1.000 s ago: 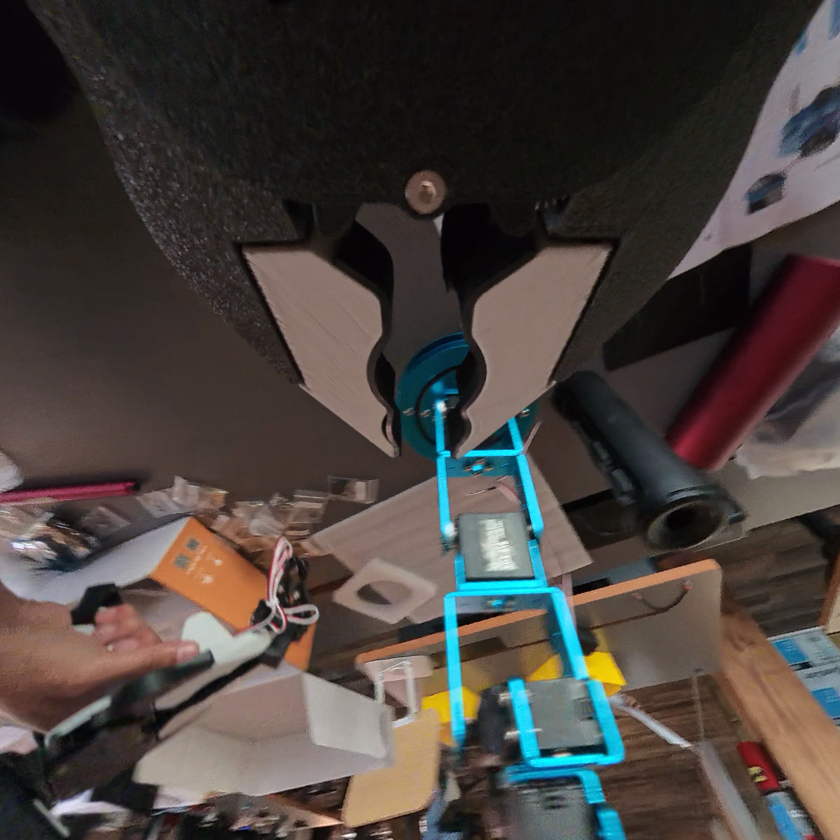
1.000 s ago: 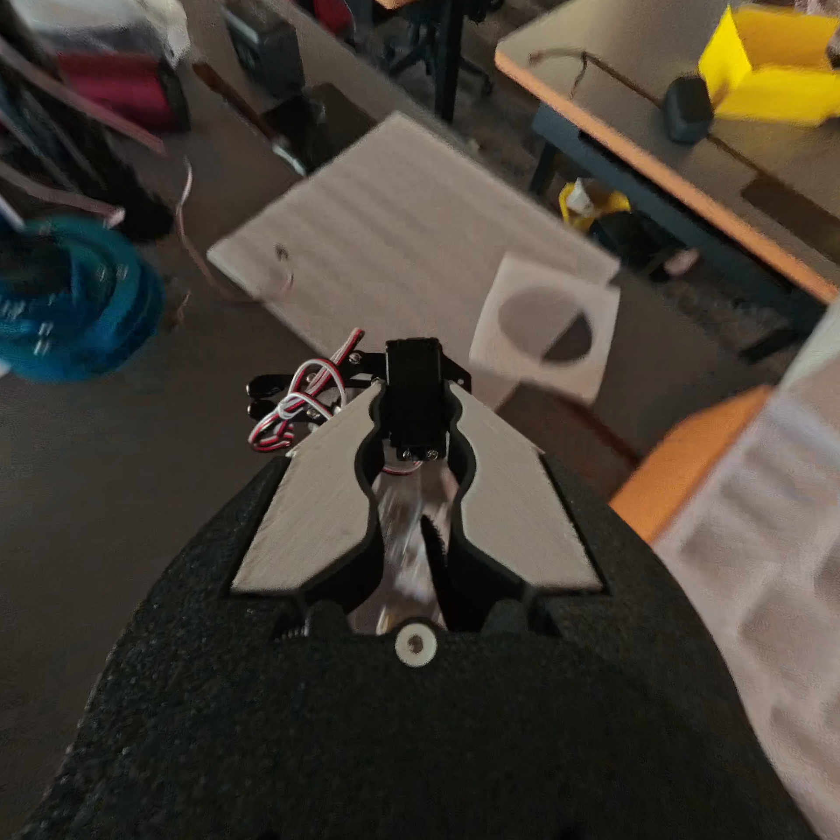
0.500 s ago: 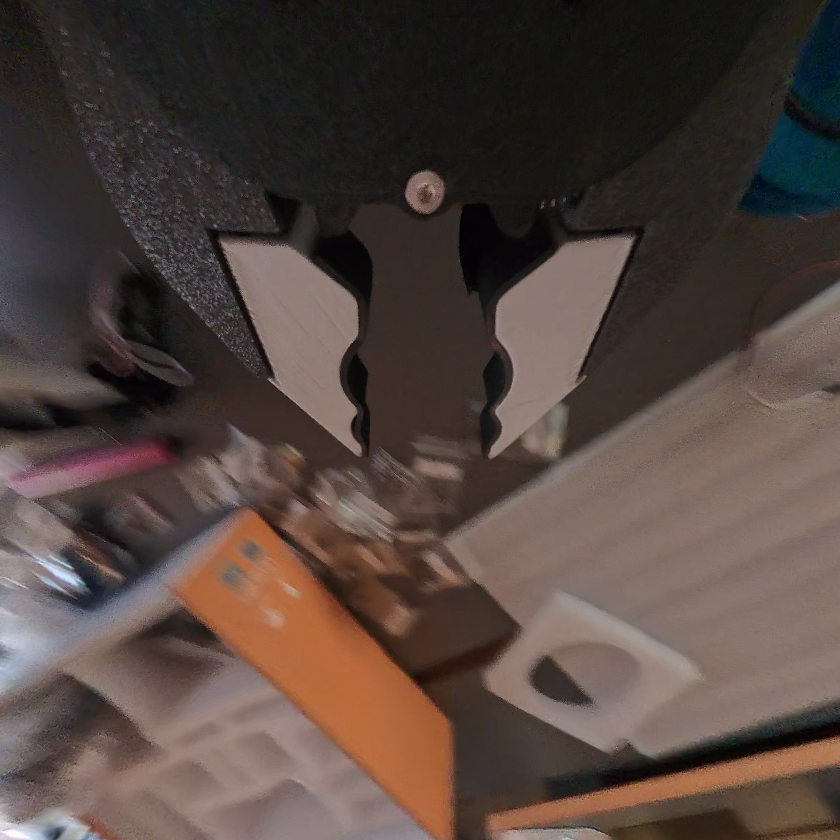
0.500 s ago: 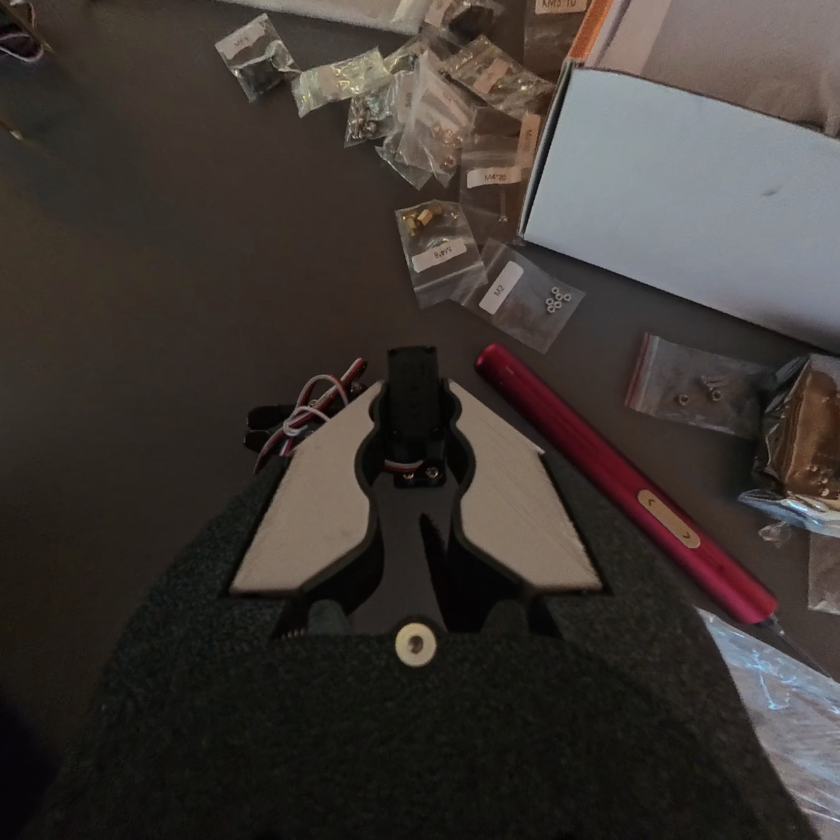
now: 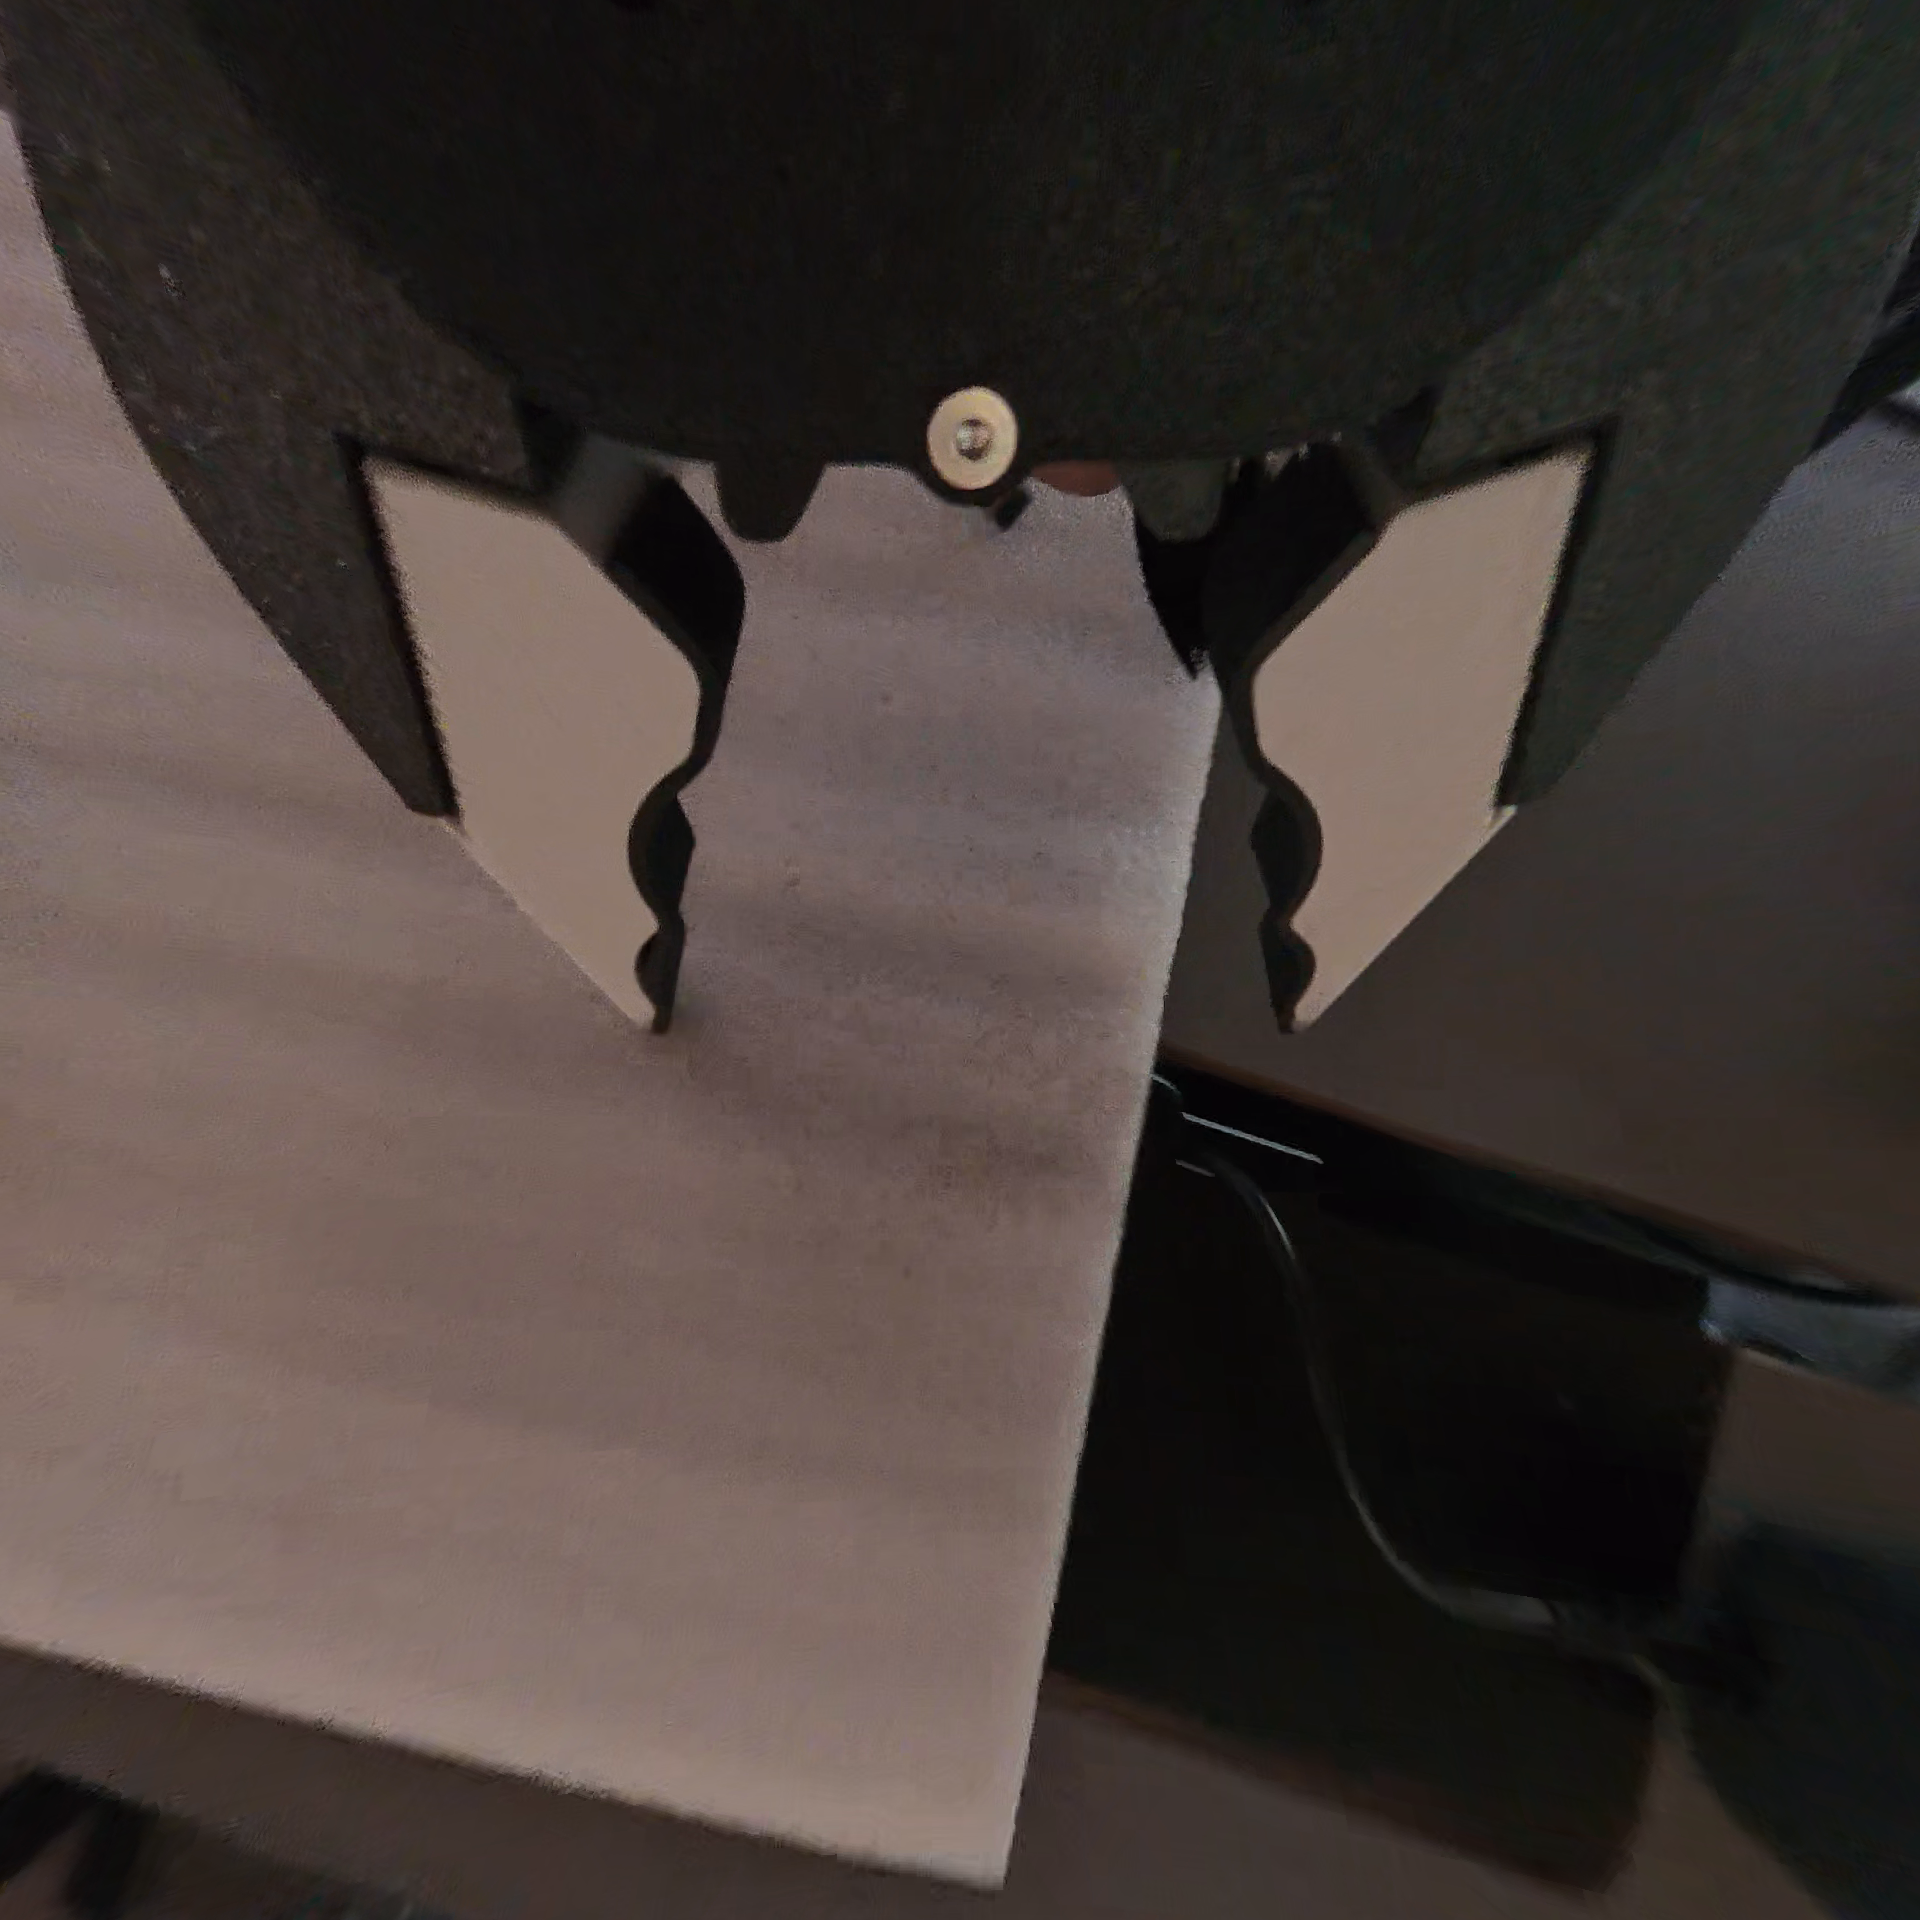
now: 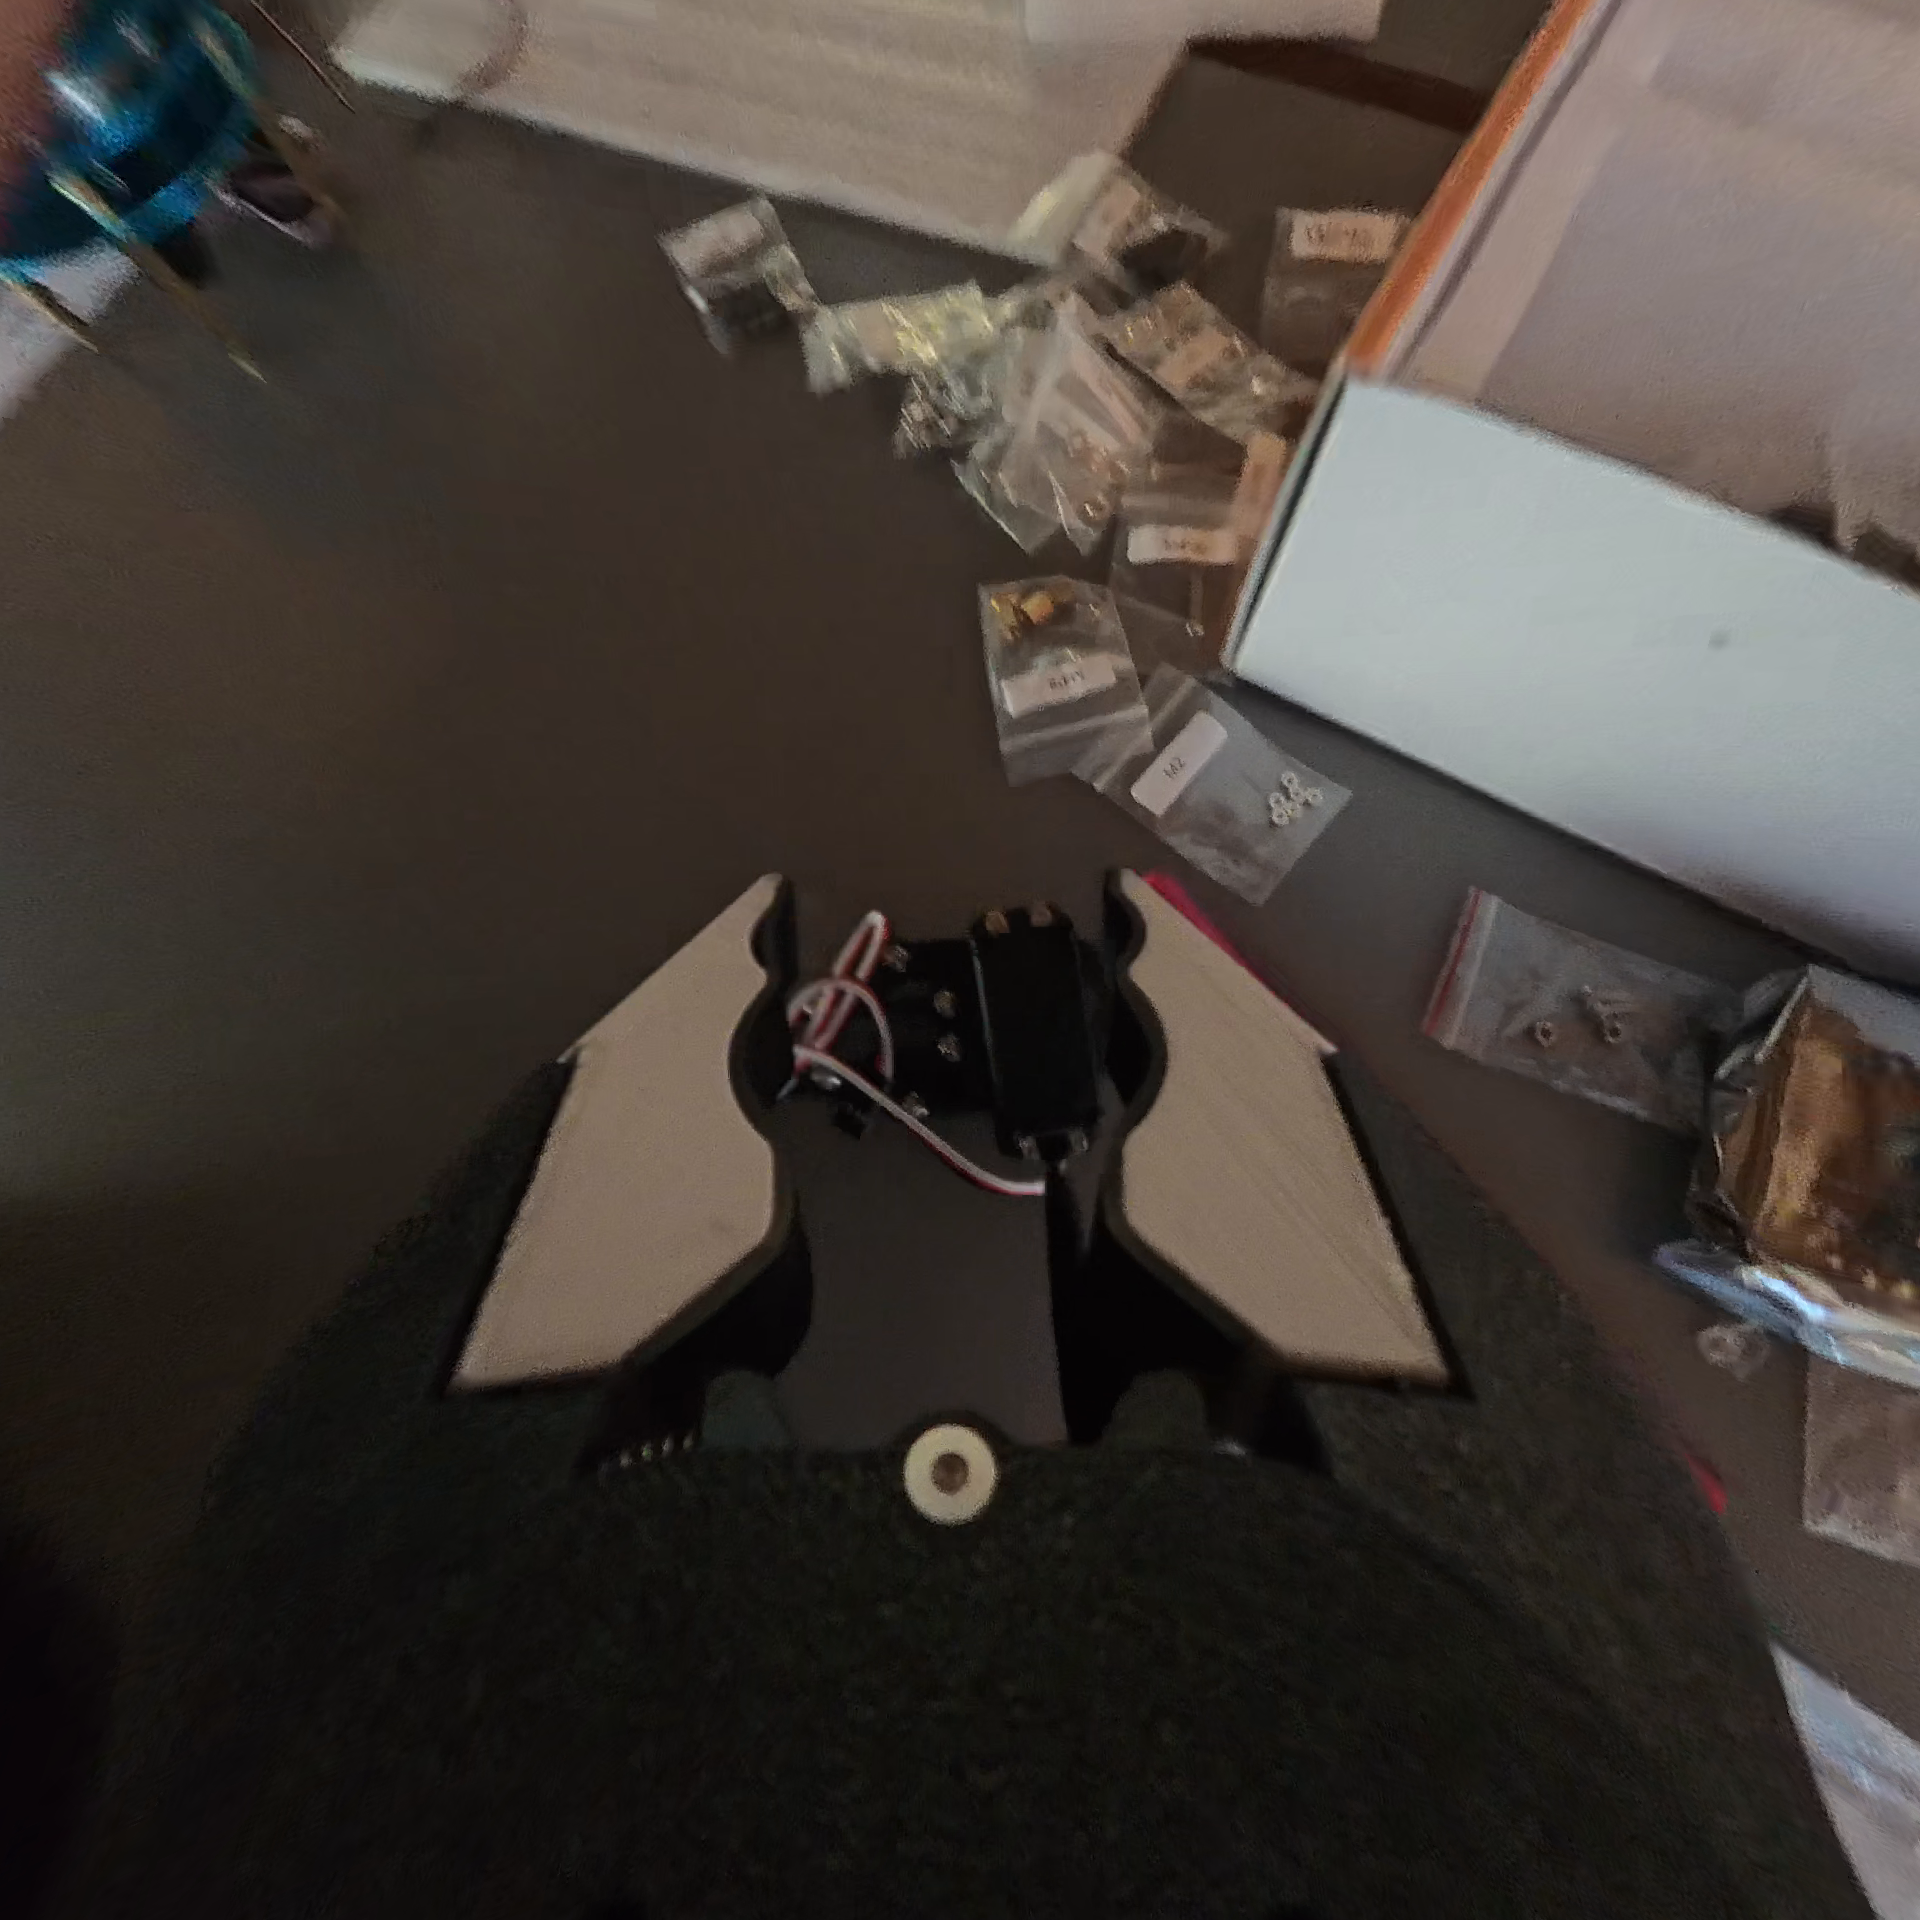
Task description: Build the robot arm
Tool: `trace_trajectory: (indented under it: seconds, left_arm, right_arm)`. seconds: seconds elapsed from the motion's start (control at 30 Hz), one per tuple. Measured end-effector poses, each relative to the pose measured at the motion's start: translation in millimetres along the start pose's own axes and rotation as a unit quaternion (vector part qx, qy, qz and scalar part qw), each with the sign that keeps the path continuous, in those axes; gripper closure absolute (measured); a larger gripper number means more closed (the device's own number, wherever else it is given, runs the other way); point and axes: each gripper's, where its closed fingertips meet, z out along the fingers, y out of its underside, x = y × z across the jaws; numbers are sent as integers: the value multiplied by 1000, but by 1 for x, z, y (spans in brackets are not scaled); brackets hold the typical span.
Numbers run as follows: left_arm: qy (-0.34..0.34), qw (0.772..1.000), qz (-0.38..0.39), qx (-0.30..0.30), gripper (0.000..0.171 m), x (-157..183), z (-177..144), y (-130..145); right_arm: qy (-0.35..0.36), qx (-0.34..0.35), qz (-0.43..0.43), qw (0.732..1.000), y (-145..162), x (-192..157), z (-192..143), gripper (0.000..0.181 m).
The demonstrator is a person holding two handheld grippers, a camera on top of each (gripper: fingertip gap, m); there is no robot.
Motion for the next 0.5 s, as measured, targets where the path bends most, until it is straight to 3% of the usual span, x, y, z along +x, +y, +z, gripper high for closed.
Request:
trace_trajectory:
  seconds: [0.13, 0.23, 0.33, 0.5]
  left_arm:
    - [34, 999, -11, 22, 66, -2, 2, 4]
    - [35, 998, 35, 25, 76, -1, 1, 7]
    - [45, 997, 51, 24, 90, -2, -2, 8]
    - [50, 997, 57, 11, 98, -3, -3, 8]
  right_arm:
    - [-66, 59, -7, 996, -69, -4, -15, 124]
    - [-80, 59, -63, 993, -132, 0, 11, 128]
    - [-68, -3, -117, 991, -180, 13, 93, 127]
    - [-108, -133, -99, 980, -204, 5, 241, 127]
